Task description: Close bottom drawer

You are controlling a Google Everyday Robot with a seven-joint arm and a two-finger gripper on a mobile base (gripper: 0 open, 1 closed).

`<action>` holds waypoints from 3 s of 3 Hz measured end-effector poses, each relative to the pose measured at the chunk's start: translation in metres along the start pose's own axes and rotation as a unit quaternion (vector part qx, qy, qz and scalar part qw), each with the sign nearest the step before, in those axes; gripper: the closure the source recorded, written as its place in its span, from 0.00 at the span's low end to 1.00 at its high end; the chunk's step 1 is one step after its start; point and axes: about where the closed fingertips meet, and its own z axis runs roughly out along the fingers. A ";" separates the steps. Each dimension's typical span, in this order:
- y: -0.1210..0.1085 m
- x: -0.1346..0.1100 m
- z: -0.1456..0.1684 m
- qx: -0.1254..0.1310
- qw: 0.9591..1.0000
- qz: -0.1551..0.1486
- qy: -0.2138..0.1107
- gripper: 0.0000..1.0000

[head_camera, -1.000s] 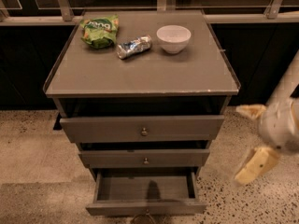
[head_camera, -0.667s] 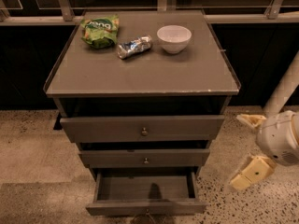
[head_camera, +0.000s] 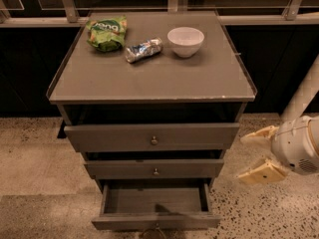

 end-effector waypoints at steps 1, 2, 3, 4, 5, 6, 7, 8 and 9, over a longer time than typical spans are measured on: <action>0.000 0.000 0.000 0.000 1.000 0.000 0.000 0.61; 0.001 0.000 0.001 0.000 1.000 0.000 -0.002 0.84; 0.011 0.025 0.017 0.003 0.999 0.026 -0.023 1.00; 0.030 0.076 0.065 -0.007 0.993 0.097 -0.062 1.00; 0.052 0.125 0.133 -0.018 0.979 0.169 -0.112 1.00; 0.060 0.147 0.198 -0.037 0.966 0.205 -0.151 1.00; 0.075 0.160 0.226 -0.066 0.957 0.229 -0.163 1.00; 0.075 0.160 0.227 -0.064 0.957 0.231 -0.162 1.00; 0.069 0.176 0.256 -0.075 0.950 0.252 -0.170 1.00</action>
Offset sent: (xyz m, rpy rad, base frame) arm -0.0027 -0.0009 -0.0036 0.0126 -0.0047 -0.0034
